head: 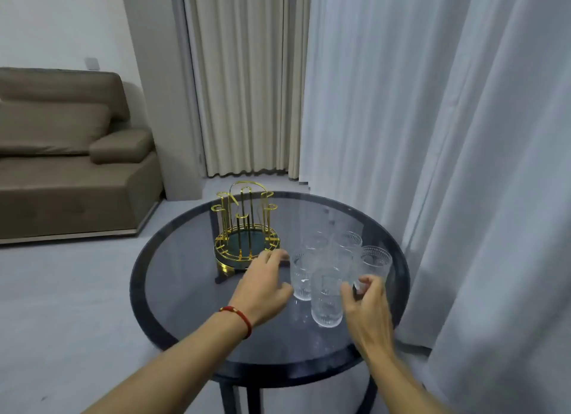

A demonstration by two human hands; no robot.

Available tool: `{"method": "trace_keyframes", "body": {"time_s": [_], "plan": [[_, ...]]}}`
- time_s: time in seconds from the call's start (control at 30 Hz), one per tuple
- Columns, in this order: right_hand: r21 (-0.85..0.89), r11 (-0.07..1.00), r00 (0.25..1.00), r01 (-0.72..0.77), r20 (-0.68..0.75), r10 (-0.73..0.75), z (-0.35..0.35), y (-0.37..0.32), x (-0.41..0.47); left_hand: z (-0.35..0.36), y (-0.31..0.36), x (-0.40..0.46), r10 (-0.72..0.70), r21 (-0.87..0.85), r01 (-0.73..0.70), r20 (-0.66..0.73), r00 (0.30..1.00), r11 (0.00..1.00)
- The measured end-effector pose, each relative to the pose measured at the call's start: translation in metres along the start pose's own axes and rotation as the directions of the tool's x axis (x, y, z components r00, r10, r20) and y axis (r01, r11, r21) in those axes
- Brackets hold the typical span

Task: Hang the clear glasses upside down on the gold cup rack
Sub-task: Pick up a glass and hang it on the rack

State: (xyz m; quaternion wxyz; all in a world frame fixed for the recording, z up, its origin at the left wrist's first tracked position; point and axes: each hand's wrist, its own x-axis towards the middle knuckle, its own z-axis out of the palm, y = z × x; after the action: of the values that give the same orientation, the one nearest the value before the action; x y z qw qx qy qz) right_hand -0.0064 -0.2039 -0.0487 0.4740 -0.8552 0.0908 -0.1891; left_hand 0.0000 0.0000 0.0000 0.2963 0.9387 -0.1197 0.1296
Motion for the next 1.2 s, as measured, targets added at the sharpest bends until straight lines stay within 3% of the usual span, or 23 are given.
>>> {"method": "trace_keyframes", "body": {"time_s": [0.07, 0.13, 0.33, 0.4, 0.5, 0.63, 0.7, 0.8, 0.9, 0.97, 1.0, 1.03, 1.1, 1.13, 1.17, 1.2], "plan": [[0.032, 0.99, 0.977, -0.137, 0.172, 0.129, 0.012, 0.008, 0.001, 0.011, 0.001, 0.001, -0.11, -0.175, 0.109, 0.004, 0.994, 0.979], [0.0, 0.986, 0.944, -0.169, 0.287, 0.162, 0.021, 0.01, 0.002, 0.024, -0.001, -0.002, -0.185, -0.3, 0.185, 0.029, 0.982, 0.936], [-0.044, 0.981, 0.942, -0.188, 0.274, 0.192, 0.029, 0.008, 0.011, 0.048, -0.008, 0.003, -0.215, -0.51, 0.235, 0.1, 0.972, 0.828], [-0.084, 0.991, 0.955, -0.1, 0.27, 0.12, 0.022, 0.003, 0.009, 0.047, -0.004, 0.008, -0.197, -0.557, 0.247, 0.15, 0.969, 0.793], [-0.045, 0.991, 0.957, 0.126, 0.269, -0.11, 0.014, -0.007, 0.002, 0.046, -0.004, 0.006, -0.118, -0.672, 0.221, 0.196, 0.974, 0.707], [0.018, 0.943, 0.897, 0.333, 0.303, -0.323, 0.016, -0.027, -0.004, 0.037, -0.008, 0.003, -0.105, -0.721, 0.121, 0.068, 0.992, 0.682], [0.087, 0.935, 0.88, 0.345, 0.316, -0.354, 0.019, -0.036, 0.0, 0.026, -0.014, 0.006, -0.175, -0.831, 0.13, 0.041, 0.984, 0.541], [0.283, 0.943, 0.9, 0.175, 0.344, -0.27, 0.026, -0.05, 0.005, 0.013, -0.029, 0.012, -0.213, -0.966, 0.134, 0.086, 0.973, 0.222], [0.269, 0.95, 0.885, 0.158, 0.388, -0.257, 0.041, -0.068, 0.013, 0.014, -0.04, 0.018, -0.154, -0.99, 0.135, 0.127, 0.98, 0.046], [0.263, 0.945, 0.87, 0.196, 0.398, -0.291, 0.048, -0.081, 0.022, 0.016, -0.05, 0.023, -0.106, -0.992, 0.128, 0.128, 0.986, 0.001], [0.25, 0.941, 0.871, 0.229, 0.379, -0.313, 0.05, -0.087, 0.028, 0.017, -0.056, 0.026, -0.111, -0.991, 0.125, 0.12, 0.987, 0.042], [0.211, 0.94, 0.879, 0.269, 0.344, -0.329, 0.049, -0.091, 0.035, 0.017, -0.063, 0.028, -0.151, -0.98, 0.131, 0.108, 0.983, 0.152], [0.13, 0.943, 0.918, 0.305, 0.224, -0.328, 0.044, -0.097, 0.053, 0.024, -0.087, 0.029, -0.317, -0.803, 0.21, 0.027, 0.948, 0.558], [0.127, 0.946, 0.936, 0.297, 0.157, -0.315, 0.04, -0.1, 0.066, 0.031, -0.103, 0.027, -0.378, -0.59, 0.278, -0.051, 0.924, 0.758], [0.138, 0.949, 0.95, 0.283, 0.098, -0.298, 0.038, -0.103, 0.082, 0.04, -0.119, 0.025, -0.384, -0.331, 0.332, -0.103, 0.918, 0.883], [0.147, 0.951, 0.958, 0.272, 0.05, -0.282, 0.038, -0.107, 0.101, 0.049, -0.133, 0.024, -0.356, -0.096, 0.346, -0.123, 0.926, 0.933]]}}
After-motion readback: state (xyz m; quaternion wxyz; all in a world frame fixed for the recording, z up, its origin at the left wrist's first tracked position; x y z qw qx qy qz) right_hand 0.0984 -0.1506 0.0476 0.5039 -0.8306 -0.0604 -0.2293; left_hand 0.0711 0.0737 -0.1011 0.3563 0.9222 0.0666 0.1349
